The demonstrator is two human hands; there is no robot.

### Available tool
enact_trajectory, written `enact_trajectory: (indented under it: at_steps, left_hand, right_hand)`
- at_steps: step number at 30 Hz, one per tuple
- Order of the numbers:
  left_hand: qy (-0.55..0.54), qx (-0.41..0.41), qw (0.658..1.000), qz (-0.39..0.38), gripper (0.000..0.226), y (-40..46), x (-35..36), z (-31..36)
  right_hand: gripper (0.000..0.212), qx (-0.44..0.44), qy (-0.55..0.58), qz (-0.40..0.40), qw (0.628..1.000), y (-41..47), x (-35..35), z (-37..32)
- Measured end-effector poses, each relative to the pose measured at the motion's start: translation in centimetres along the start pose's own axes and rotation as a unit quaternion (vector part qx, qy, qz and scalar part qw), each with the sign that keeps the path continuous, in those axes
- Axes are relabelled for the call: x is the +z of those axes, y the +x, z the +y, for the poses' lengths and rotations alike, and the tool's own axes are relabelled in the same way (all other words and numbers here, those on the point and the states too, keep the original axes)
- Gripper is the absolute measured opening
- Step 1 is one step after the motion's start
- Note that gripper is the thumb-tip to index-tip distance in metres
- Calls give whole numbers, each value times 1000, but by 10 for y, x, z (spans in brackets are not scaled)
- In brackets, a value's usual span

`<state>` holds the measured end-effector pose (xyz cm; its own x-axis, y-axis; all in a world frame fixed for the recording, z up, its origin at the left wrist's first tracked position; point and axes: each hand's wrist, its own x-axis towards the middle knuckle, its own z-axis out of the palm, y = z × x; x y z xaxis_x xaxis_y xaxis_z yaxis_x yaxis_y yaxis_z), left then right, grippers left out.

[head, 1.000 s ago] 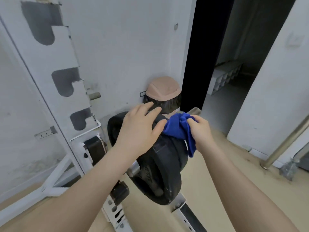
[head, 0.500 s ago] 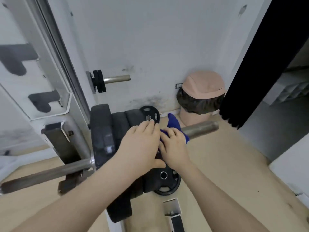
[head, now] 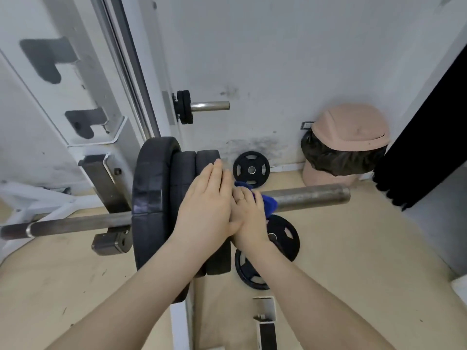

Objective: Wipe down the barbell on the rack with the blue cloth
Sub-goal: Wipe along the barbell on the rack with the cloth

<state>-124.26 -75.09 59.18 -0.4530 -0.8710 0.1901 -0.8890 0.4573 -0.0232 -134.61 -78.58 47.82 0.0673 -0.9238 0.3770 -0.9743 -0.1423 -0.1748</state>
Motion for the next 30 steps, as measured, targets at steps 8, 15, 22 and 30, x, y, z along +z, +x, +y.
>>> enact_trajectory:
  at_steps: [8, 15, 22, 30]
  left_hand:
    - [-35, -26, 999, 18, 84, 0, 1, 1]
    - [15, -100, 993, 56, 69, 15, 10, 35]
    - [0, -7, 1000, 7, 54, 36, 33, 77]
    - [-7, 29, 994, -108, 62, 69, 77, 104]
  right_hand:
    - [32, 75, -34, 128, 988, -7, -21, 100]
    - [29, 72, -75, 118, 988, -18, -5, 73]
    - [30, 309, -18, 102, 945, -14, -34, 170]
    - [42, 79, -69, 99, 990, -34, -29, 168]
